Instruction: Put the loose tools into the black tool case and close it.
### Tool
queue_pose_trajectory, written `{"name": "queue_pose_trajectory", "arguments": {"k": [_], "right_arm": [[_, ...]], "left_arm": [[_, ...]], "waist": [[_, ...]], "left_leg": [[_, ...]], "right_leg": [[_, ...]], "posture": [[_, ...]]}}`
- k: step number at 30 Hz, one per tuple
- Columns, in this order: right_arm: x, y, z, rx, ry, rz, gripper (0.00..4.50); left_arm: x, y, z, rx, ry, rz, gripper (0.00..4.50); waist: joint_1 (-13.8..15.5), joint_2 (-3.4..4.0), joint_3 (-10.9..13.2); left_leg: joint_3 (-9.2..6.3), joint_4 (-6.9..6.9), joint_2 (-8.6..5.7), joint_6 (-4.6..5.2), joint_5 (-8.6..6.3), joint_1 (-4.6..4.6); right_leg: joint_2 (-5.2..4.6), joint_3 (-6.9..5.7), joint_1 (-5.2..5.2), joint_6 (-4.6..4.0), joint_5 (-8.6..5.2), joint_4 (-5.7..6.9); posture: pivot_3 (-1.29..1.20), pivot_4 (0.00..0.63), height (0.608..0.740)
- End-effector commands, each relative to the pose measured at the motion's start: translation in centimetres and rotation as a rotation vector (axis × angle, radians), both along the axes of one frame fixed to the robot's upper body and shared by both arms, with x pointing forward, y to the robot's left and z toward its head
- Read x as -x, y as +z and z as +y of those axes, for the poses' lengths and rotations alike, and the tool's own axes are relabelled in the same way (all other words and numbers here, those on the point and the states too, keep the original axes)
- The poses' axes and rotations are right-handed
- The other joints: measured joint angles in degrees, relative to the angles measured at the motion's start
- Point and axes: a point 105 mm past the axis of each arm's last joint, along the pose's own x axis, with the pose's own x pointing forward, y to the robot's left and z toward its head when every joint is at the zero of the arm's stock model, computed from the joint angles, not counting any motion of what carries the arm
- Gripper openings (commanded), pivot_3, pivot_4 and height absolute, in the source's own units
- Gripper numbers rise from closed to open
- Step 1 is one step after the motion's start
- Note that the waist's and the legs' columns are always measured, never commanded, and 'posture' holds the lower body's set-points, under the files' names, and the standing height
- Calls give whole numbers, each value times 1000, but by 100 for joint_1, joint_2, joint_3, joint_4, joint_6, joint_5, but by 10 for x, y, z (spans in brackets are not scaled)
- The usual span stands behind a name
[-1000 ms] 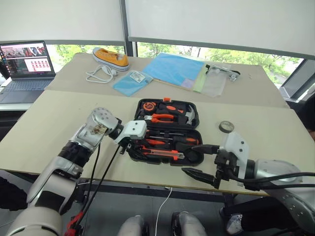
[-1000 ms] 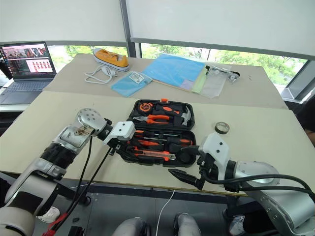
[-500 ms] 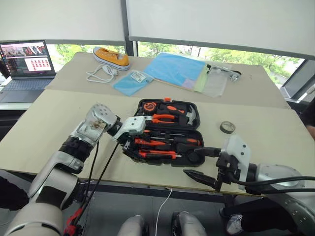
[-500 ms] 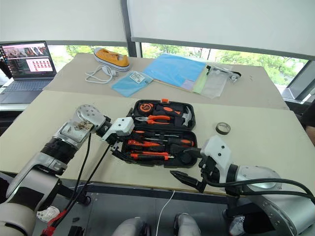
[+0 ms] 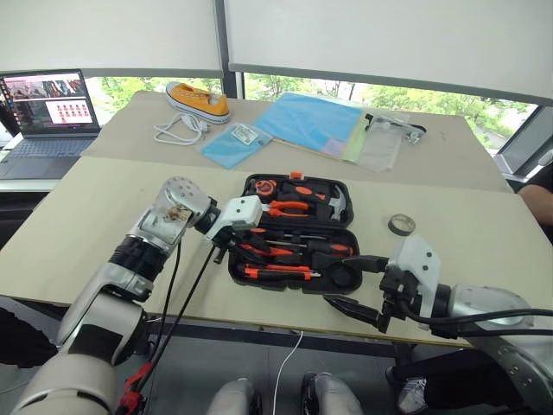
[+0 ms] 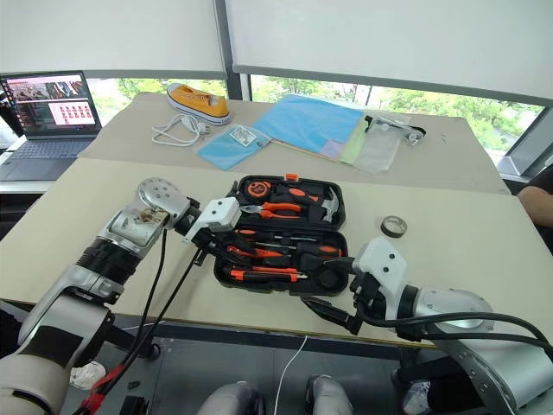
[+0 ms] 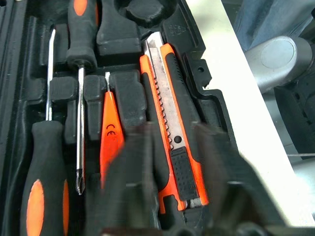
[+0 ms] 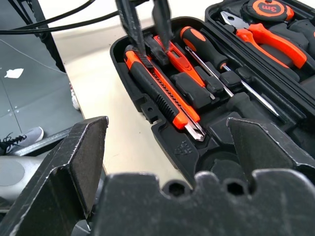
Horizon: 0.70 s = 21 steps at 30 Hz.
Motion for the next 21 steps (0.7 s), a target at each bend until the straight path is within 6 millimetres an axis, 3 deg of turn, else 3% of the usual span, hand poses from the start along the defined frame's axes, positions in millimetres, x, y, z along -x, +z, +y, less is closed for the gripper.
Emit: {"name": "queue_pose_trajectory", "arguments": {"k": [1, 8, 13, 15, 20, 21], "right_arm": [[1, 8, 3, -9, 10, -47, 4500], [1, 5, 0, -10, -18, -35, 4500], [0, 5, -2, -10, -36, -35, 4500], [0, 5, -3, -9, -40, -38, 4500], [-2, 9, -10, 4, -66, -49, 4500], [-5, 11, -16, 15, -85, -47, 4500]], "left_arm": [[10, -2, -6, -33, -75, -31, 37], [12, -32, -1, -180, -134, -97, 37], [-1, -38, -5, -200, -114, -179, 37], [-5, -33, -7, -171, -87, -175, 37], [-9, 4, -5, -2, 10, -87, 37], [-8, 15, -2, 56, 37, -40, 284]], "waist": [[1, 0, 0], [3, 1, -1], [32, 12, -15], [60, 13, -16], [23, 12, -15], [17, 12, -15]], "left_leg": [[0, 0, 0, 0, 0, 0], [0, 3, -1, -1, 0, 9], [1, 7, 0, -1, 0, 19], [-1, 12, -2, 1, -1, 24], [-5, 46, 1, 23, -11, 6], [-5, 49, 1, 25, -11, 0]], "right_leg": [[0, 0, 0, 0, 0, 0], [-3, 1, 9, -2, 1, 0], [-10, 4, 19, 1, -1, 1], [-20, 2, 29, 23, -8, 2], [-23, 6, 22, 58, 12, 5], [-22, 7, 16, 58, 13, 7]], "posture": [[0, 150, 718], [0, 150, 718], [0, 150, 718], [0, 150, 718], [0, 150, 718], [0, 150, 718]]}}
